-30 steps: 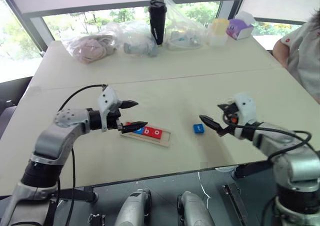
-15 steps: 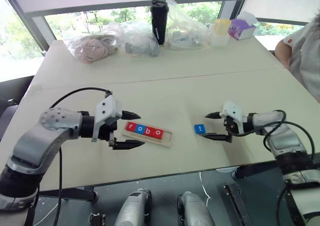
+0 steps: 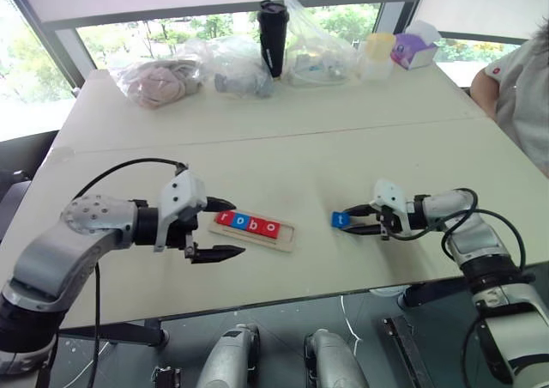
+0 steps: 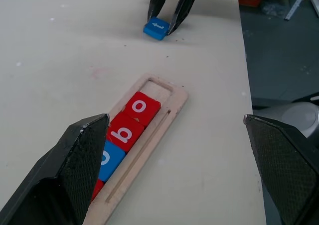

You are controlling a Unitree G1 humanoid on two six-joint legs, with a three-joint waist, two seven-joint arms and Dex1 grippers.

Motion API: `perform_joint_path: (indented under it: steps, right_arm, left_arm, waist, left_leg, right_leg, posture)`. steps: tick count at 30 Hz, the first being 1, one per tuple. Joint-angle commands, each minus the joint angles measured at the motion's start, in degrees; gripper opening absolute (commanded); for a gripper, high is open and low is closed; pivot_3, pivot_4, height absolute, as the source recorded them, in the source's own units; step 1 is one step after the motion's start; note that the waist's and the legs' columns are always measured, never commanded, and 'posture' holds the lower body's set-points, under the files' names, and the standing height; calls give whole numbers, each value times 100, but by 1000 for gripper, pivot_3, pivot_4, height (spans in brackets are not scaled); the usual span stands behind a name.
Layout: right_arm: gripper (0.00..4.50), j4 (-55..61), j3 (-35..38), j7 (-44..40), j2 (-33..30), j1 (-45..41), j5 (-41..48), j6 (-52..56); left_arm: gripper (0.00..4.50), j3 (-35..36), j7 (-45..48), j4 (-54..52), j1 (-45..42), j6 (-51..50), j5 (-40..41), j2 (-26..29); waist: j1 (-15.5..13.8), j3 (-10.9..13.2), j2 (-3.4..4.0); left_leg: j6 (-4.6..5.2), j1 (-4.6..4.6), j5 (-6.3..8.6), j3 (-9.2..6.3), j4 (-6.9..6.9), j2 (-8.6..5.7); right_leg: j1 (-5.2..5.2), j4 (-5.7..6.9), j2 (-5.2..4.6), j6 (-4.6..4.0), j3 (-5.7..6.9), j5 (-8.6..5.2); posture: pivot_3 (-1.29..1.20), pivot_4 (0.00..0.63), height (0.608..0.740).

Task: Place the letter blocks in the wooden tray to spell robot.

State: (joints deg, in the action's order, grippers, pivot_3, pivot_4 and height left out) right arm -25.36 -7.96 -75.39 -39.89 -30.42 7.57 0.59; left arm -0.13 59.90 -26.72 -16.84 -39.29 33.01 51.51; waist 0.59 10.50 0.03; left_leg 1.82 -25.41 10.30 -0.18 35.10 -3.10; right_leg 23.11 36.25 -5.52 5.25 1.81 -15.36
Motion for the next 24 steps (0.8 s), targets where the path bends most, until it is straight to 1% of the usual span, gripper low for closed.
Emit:
perform_joint_path:
  steps: [1,3,5,7,12,17,20,24]
  right_arm:
    - [1119,1317,85,447,-110,79,-46,712]
    - [1119,2270,61,893,31,91,36,1762]
    - [1119,3194,-31,1165,171,209,227,2615]
    - [1119,3727,-71,1380,256,291,329,3142]
    - [1119,4875,-558,2024,562,615,399,4336]
    - [1119,5296,-919,2394,488,747,238,4812]
    - [1119,5320,-986,2600,524,660,261,5071]
    - [1119,5262,-1038,2697,458,623,262,5096]
  left_arm:
    - [4500,131,96,159,95,235,-201,201]
    - [4500,81,137,339,182,453,-430,303]
    - [4500,135,135,454,173,509,-442,285]
    - [4500,139,128,493,123,512,-434,249]
    - [4500,90,172,586,96,614,-475,222]
    - [4500,25,145,591,57,625,-514,123]
    - [4500,9,127,554,57,606,-517,67]
    - [4500,-7,85,460,43,537,-506,10]
  waist:
    - [4,1,1]
    - [26,2,4]
    - [0,1,4]
    - [-18,1,4]
    - [-97,0,3]
    - [-126,0,3]
    - [-120,0,3]
    - [-120,0,3]
  left_leg:
    - [0,-2,0,0,-3,0]
    - [0,-9,0,2,-4,0]
    - [-2,-8,0,1,-7,1]
    - [-2,-8,1,-1,-11,3]
    - [1,-10,5,2,-9,-1]
    - [3,-14,6,2,-10,-3]
    - [3,-13,6,2,-10,-2]
    - [3,-13,6,2,-11,-2]
  right_leg:
    - [3,0,0,0,-1,0]
    - [18,9,0,0,-6,0]
    - [24,16,-1,-1,-7,0]
    - [27,17,0,-2,-6,-1]
    - [33,-10,-6,-5,-7,-1]
    - [37,-11,-8,-5,-7,-1]
    - [36,-11,-8,-5,-7,-1]
    - [36,-11,-8,-5,-6,0]
  posture:
    - [0,150,740]
    - [0,150,740]
    - [0,150,740]
    - [0,150,740]
    - [0,150,740]
    - [0,150,740]
    - [0,150,740]
    - [0,150,740]
